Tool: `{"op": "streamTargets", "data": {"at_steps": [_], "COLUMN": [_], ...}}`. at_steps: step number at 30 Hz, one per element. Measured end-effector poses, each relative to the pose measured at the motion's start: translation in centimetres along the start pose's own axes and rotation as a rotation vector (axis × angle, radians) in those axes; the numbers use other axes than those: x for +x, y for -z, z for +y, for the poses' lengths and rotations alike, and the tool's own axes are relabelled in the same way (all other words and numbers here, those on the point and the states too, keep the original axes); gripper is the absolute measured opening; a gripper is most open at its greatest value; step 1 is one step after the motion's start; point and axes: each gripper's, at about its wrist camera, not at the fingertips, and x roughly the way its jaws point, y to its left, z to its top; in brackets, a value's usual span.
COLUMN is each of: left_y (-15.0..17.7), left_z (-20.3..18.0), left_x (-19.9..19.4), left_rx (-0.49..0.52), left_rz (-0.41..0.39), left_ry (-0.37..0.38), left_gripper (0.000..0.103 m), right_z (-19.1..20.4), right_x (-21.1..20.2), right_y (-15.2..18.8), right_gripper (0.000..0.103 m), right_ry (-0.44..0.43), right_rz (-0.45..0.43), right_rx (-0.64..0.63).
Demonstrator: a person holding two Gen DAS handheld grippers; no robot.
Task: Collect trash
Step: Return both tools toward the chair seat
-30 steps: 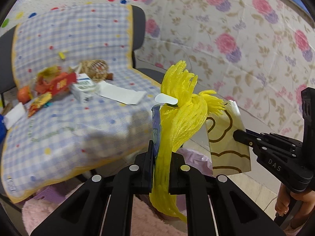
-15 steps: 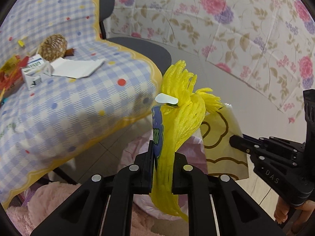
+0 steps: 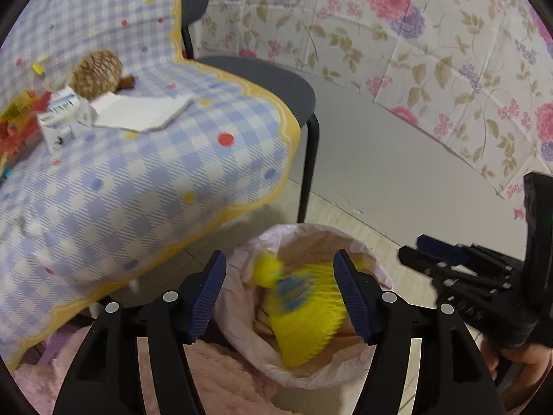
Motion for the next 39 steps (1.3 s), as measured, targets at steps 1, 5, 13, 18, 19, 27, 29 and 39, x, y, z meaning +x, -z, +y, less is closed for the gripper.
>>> {"op": "streamTargets", "data": {"at_steps": [1, 5, 13, 18, 19, 27, 29, 39], "left_y": [-0.1, -0.4, -0.1, 0.6, 0.7, 0.5, 0.3, -1.5], "left_z": [0.3, 1.6, 5.6, 9.3, 10.0, 17.4, 19.1, 24.1], "left_x": [-0.8, -3.8, -8.9, -11.7, -12.2, -15.6, -16.0, -14.9], "left_rx": [-0.004, -0.018, -0.068, -0.130, -0.135, -0.237, -0.256, -0.262], "left_rz": [-0.018, -0.076, -0.147, -0.180, -0.189, -0.230, -0.235, -0.217], "left_ry": [-0.007, -0.048, -0.163, -0.244, -0.269, -0.430, -0.468, -0.544], "left_gripper": [0.065, 0.065, 0.066, 0.066, 0.066, 0.075, 0.075, 0.079], "right_z": [0.2, 1.7, 6.7, 10.6, 11.6, 17.9, 19.2, 24.1], "right_x": [-0.6, -3.6, -5.3, -4.8, -4.6, -2.9, -2.3, 1.9], "right_y": [-0.3, -1.5, -3.0, -4.0, -4.4, -7.0, -7.5, -10.5], "right_gripper": [0.035, 0.035, 0.035, 0.048, 0.048, 0.050, 0.051, 0.055], "right_ry": [0.000, -0.012, -0.082, -0.120, -0.130, -0.197, -0.206, -0.249], "right_rz": [-0.016, -0.090, -0.138, -0.142, -0.144, -0.144, -0.139, -0.102], "right_rx": [-0.004, -0.039, -0.135, -0.206, -0.225, -0.328, -0.344, -0.391]}}
